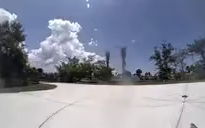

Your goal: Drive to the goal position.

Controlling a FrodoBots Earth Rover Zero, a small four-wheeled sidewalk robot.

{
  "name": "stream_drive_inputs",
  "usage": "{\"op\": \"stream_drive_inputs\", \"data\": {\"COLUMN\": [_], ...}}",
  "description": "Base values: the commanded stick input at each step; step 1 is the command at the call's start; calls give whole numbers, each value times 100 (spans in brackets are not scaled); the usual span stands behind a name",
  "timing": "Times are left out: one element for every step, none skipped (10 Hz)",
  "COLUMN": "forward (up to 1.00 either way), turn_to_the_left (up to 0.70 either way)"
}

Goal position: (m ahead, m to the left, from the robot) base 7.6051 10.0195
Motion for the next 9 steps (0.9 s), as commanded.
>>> {"op": "stream_drive_inputs", "data": {"forward": [85, 85, 85, 85, 85, 85, 85, 85, 85], "turn_to_the_left": [0, 0, 0, 0, 0, 0, 0, 0, 0]}}
